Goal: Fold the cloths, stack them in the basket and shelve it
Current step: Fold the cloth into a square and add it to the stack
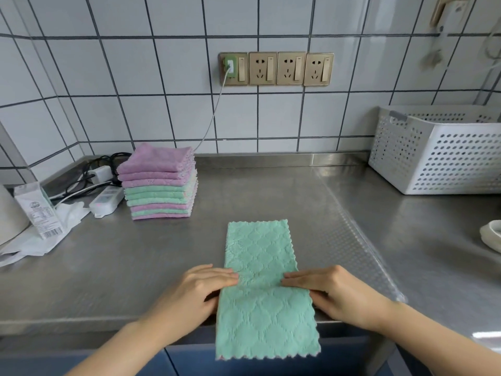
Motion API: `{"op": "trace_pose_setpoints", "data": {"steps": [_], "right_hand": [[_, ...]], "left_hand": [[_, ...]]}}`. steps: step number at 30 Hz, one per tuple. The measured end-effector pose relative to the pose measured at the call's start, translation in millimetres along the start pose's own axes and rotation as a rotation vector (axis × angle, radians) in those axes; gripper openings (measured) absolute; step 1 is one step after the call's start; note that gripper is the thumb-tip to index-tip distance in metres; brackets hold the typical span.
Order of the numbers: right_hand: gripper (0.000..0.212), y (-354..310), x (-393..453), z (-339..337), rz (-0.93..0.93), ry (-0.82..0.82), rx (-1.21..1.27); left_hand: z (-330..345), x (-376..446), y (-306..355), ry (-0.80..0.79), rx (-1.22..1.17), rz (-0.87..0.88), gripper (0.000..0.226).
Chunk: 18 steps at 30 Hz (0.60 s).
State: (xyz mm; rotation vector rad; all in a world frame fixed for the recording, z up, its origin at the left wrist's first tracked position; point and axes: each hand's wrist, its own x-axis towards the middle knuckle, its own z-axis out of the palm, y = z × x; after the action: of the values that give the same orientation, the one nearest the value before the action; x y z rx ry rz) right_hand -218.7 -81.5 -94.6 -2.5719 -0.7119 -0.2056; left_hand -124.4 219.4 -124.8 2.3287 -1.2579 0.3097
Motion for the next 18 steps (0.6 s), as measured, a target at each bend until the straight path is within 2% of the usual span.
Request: {"op": "trace_pose_setpoints", "data": {"steps": [5,8,11,13,18], "right_hand": [[0.023,-10.0,19.0,-11.4,0.248,0.093,0.271],[0.036,-8.6,54.1,-15.6,0.531,0.174,0.479],[0.037,7.8,84.6,-6.4,0.818,0.159,0.367],[0.040,11.2,94.1,3.9,0.908,0.154,0.190],[0.038,-0.1,97.4,20.1,0.926,0.186,-0.083]], "left_hand": [[-16.1,23.1,16.0,0.055,-0.298,-0.365,0.044],[-23.2,50.8,17.8,0.022,-0.491,-0.668,0.026],[-20.1,69.1,13.0,-0.062,-0.531,-0.916,0.024],[-16.5,75.5,12.2,-0.099,-0.481,-0.927,0.021],[-14.0,78.0,16.7,-0.076,-0.300,-0.857,0.027]]}}
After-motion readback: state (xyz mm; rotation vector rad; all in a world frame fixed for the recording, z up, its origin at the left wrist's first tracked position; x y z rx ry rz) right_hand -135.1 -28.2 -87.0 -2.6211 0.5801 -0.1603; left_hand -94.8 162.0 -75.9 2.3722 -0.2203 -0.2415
